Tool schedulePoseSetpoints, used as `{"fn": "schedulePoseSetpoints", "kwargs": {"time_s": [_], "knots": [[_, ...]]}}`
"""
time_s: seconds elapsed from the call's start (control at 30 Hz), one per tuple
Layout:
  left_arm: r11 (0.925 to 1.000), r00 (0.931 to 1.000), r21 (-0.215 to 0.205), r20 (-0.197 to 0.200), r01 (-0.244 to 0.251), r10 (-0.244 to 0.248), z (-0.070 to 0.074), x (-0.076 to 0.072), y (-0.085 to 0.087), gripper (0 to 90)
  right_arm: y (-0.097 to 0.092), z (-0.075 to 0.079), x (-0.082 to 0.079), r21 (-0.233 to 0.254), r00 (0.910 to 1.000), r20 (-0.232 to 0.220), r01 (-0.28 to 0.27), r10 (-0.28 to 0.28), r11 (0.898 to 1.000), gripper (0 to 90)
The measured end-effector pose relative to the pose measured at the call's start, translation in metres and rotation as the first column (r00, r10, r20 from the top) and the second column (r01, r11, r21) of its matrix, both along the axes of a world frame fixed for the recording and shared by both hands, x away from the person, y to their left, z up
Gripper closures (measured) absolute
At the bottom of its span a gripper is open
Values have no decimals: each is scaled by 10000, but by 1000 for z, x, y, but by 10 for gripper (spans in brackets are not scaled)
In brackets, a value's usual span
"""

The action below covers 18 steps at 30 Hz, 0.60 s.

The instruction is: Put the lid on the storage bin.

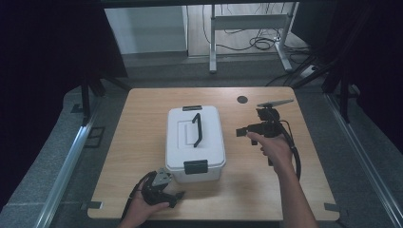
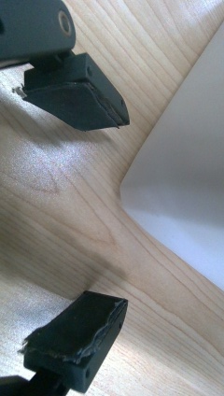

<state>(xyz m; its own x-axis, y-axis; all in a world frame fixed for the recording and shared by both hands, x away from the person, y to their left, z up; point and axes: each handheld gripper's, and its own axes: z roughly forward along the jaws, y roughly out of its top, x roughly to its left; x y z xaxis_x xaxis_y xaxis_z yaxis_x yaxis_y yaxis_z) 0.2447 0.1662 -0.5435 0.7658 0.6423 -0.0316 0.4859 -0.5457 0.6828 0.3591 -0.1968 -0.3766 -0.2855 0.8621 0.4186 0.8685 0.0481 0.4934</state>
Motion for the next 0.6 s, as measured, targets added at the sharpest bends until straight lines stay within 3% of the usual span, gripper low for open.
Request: {"fn": "schedulePoseSetpoints", "kwargs": {"time_s": [0.17, 0.33, 0.6], "knots": [[10000, 10000, -1, 7, -4, 4, 0, 0, 0, 117, -12, -11, -4, 39, 9998, 126, 140, -140, 9999, 456], [10000, 10000, 2, 4, 1, -1, 0, 0, 0, 117, -28, -31, -10, 95, 9990, 222, 383, -385, 9992, 454], [10000, 10000, 24, -6, 9, -9, 0, 0, 0, 117, -38, -54, -16, 299, 9986, 88, 512, -515, 9982, 450]]}}
